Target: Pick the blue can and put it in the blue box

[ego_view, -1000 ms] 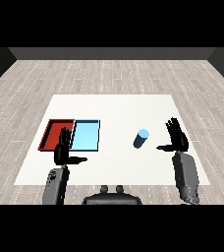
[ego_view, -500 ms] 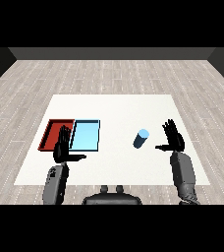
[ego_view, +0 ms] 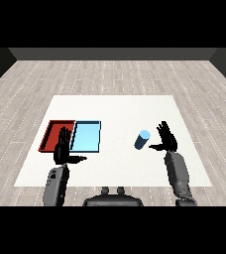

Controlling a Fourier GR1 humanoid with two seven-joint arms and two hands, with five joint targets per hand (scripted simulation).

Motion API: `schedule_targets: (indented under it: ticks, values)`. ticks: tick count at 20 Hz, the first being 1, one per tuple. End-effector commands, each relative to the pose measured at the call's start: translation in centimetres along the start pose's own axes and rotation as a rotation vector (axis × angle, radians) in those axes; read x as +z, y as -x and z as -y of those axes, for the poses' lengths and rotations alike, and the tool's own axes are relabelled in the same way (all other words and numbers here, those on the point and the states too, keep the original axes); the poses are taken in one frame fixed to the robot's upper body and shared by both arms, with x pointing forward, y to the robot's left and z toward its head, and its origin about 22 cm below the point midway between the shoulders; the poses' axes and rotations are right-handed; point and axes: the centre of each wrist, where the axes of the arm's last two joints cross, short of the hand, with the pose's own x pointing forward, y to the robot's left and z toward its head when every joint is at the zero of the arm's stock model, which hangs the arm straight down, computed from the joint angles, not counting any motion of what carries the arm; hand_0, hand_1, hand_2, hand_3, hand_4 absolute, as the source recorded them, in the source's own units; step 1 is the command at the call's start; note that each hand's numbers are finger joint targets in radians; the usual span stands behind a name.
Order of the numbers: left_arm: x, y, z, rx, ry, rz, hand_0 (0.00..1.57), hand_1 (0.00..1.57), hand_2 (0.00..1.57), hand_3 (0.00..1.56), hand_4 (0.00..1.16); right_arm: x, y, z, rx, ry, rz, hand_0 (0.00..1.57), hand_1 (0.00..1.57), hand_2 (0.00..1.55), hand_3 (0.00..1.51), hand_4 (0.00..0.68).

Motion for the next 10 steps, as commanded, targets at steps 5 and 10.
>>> schedule_targets:
  ticks: [5, 10]
  values:
    - [-0.3, 0.2, -0.2, 0.029, -0.003, 0.004, 0.00, 0.00, 0.00, 0.00, 0.00, 0.0, 2.8, -2.0, -0.021, 0.016, -0.024, 0.00, 0.00, 0.00, 0.00, 0.000]
    - [-1.0, 0.6, 2.1, -0.018, -0.009, 0.013, 0.00, 0.00, 0.00, 0.00, 0.00, 1.4, 4.8, -2.4, -0.035, -0.013, -0.052, 0.00, 0.00, 0.00, 0.00, 0.000]
